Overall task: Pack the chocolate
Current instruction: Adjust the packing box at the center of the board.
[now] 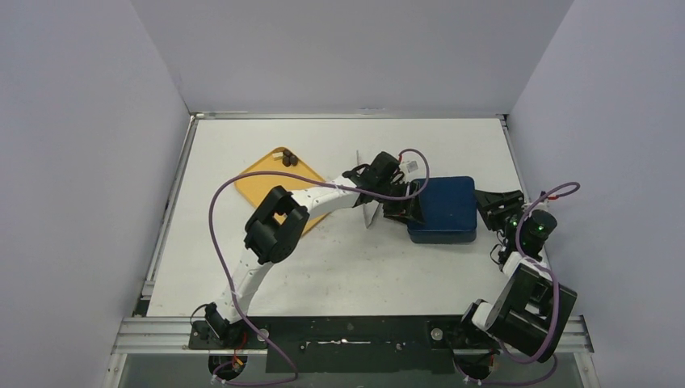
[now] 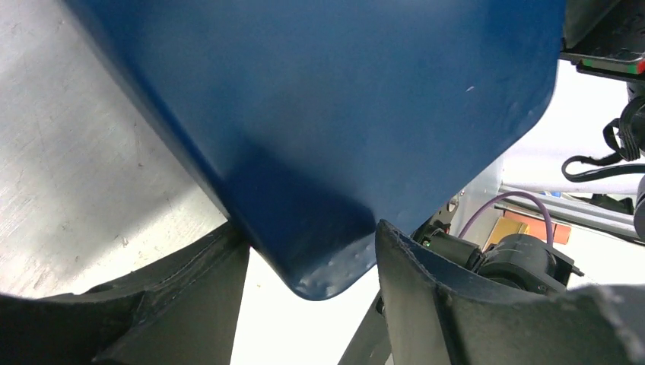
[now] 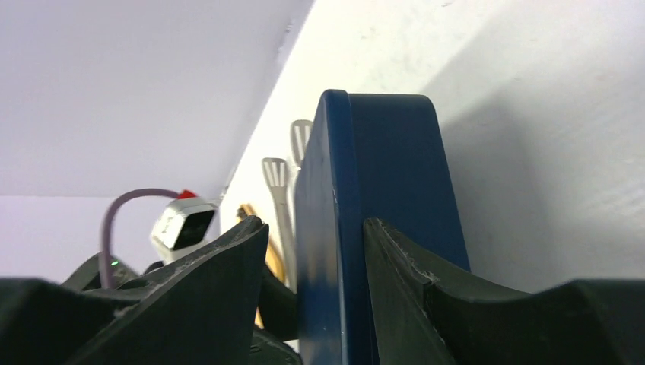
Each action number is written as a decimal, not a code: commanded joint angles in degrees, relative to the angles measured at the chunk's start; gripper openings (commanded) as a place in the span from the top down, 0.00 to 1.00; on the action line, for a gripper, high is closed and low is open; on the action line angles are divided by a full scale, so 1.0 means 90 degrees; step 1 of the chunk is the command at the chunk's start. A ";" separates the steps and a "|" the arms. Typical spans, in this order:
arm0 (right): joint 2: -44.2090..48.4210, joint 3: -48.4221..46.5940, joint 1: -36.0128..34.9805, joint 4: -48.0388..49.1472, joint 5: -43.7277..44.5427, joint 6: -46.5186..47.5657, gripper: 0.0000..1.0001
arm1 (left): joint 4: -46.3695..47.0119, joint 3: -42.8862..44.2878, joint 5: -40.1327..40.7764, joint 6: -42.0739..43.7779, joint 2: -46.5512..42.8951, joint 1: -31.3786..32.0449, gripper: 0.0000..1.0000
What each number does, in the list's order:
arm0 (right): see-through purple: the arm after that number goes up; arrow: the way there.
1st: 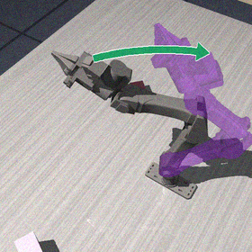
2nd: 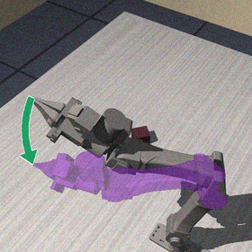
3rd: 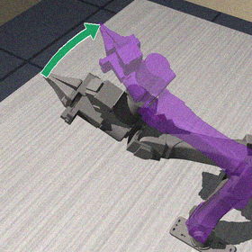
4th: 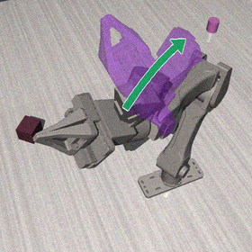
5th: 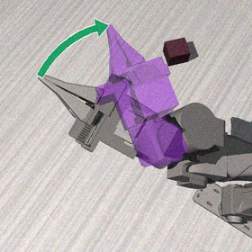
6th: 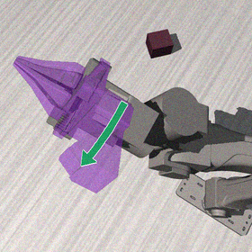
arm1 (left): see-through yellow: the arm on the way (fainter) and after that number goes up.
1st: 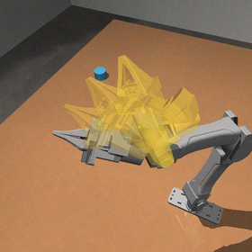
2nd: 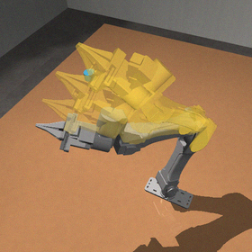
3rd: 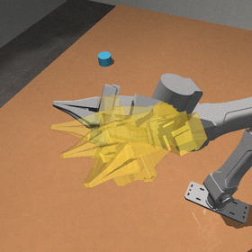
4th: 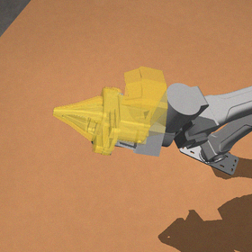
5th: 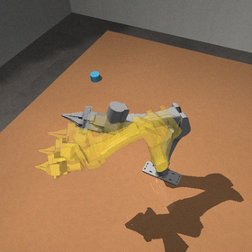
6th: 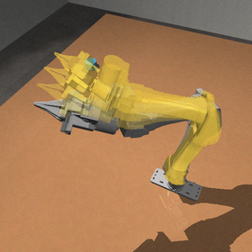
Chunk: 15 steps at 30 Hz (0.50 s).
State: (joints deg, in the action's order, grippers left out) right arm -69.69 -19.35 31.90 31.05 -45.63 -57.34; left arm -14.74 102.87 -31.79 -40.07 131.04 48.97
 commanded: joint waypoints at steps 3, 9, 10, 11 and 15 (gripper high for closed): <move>-0.0069 0.0155 -0.0182 0.0724 -0.1479 -0.0545 0.50 | 0.1319 0.0501 -0.0570 -0.0108 0.0050 0.0105 0.38; -0.0232 -0.0067 -0.0356 -0.0647 -0.1361 0.0674 0.55 | 0.1490 0.0881 -0.0653 -0.0218 0.0258 0.0087 0.38; -0.0321 -0.0002 -0.0357 -0.0361 -0.1513 0.0514 0.57 | 0.1539 0.0905 -0.0710 -0.0288 0.0277 0.0091 0.42; -0.0417 0.0017 -0.0360 -0.0196 -0.1643 0.0434 0.57 | 0.1722 0.0894 -0.0754 -0.0363 0.0272 0.0089 0.45; -0.0513 -0.0398 -0.0366 -0.1807 -0.1287 0.1377 0.54 | 0.2149 0.0839 -0.0905 -0.0667 0.0138 0.0100 0.52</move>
State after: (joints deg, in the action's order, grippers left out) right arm -73.41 -20.82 31.77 31.07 -47.37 -51.66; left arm -13.21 105.30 -34.37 -42.33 134.13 47.79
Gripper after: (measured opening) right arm 0.440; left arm 0.522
